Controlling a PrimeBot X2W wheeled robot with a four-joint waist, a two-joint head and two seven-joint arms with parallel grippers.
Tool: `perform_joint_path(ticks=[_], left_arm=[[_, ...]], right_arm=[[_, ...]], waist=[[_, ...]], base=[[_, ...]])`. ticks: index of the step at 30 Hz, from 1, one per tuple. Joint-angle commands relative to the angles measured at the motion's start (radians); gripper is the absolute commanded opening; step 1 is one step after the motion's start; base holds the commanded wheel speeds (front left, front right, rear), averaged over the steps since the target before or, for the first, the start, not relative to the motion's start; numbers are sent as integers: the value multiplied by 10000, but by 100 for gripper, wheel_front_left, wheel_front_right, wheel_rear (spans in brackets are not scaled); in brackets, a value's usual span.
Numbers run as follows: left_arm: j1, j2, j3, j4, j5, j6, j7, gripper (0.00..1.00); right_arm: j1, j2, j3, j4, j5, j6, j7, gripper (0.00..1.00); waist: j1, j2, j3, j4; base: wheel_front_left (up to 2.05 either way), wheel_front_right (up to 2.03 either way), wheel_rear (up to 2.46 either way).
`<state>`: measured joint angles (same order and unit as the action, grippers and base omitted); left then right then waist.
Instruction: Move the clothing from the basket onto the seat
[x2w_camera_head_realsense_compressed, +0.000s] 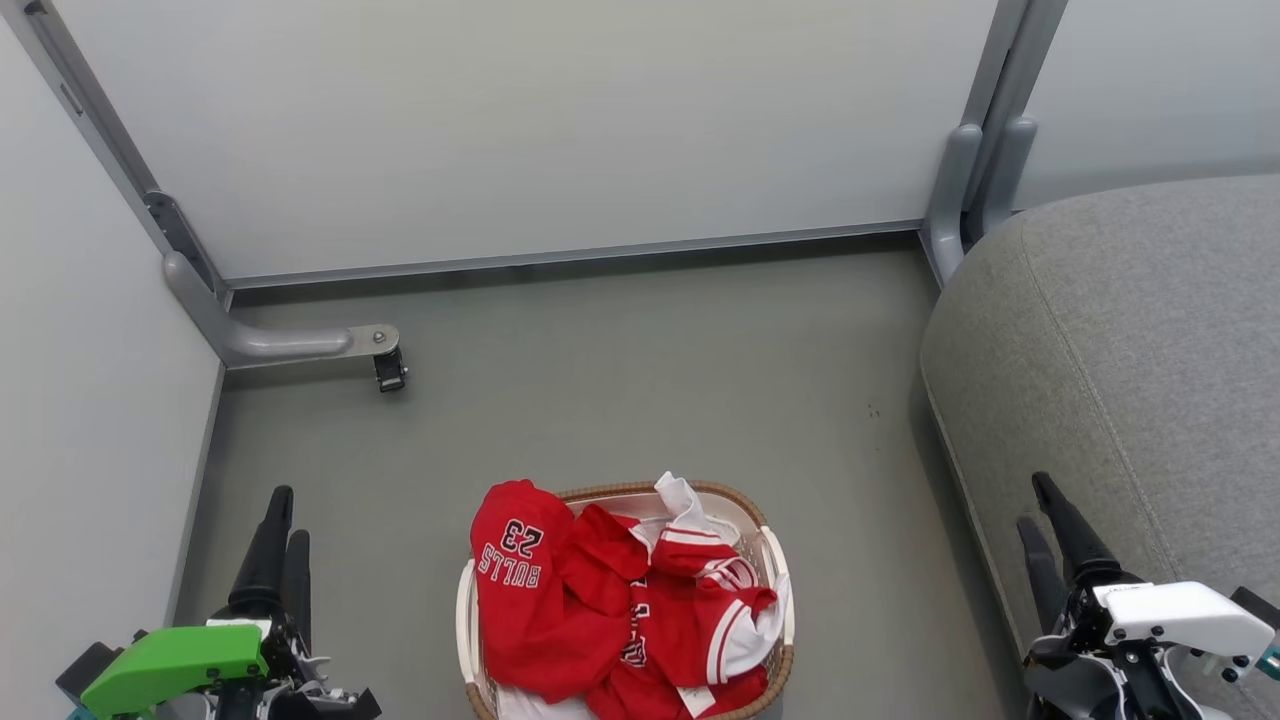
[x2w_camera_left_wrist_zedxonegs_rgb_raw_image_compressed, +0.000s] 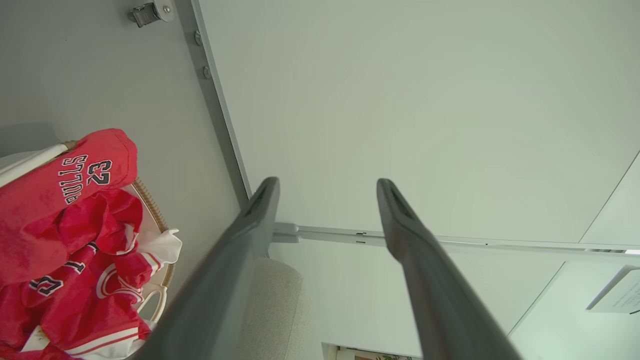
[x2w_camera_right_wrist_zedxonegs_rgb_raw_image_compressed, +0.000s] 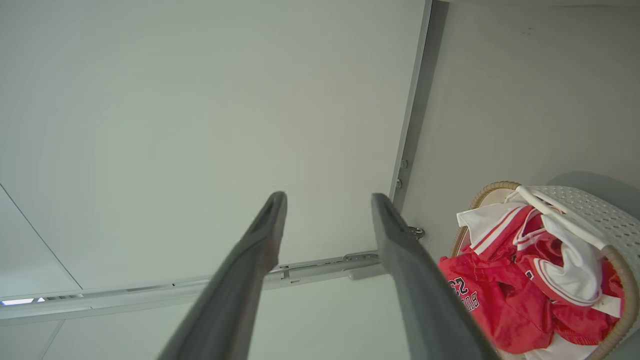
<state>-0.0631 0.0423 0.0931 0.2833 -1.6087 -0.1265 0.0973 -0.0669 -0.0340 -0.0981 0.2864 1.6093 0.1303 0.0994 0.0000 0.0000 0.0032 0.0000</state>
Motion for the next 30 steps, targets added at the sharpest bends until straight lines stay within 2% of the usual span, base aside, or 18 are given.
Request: perform_joint_path(ticks=[1,7,14,20,30], left_arm=[[-109,28,-95,-281,103,-18,-116,100],[7,34,-357,-506,333,-21,-417,100],[59,41,-517,-757,1175,-24,-726,100],[65,46,-565,-1019,2183,29,-978,100],[148,55,-816,-1480,4049,184,-1362,100]], right_arm=[[-99,-54,77,-186,-52,0,-130,100],[-27,-67,191,-201,-261,1,-433,100],[-8,-79,118,-297,-1020,1,-742,100],[15,-89,53,-545,-2106,1,-994,100],[113,-103,116,-1153,-4560,2,-1383,100]], waist=[[0,0,2,0],[0,0,6,2],[0,0,11,5],[0,0,17,8],[0,0,41,42]], base=[[0,0,0],[0,0,0],[0,0,0],[0,0,0],[0,0,0]])
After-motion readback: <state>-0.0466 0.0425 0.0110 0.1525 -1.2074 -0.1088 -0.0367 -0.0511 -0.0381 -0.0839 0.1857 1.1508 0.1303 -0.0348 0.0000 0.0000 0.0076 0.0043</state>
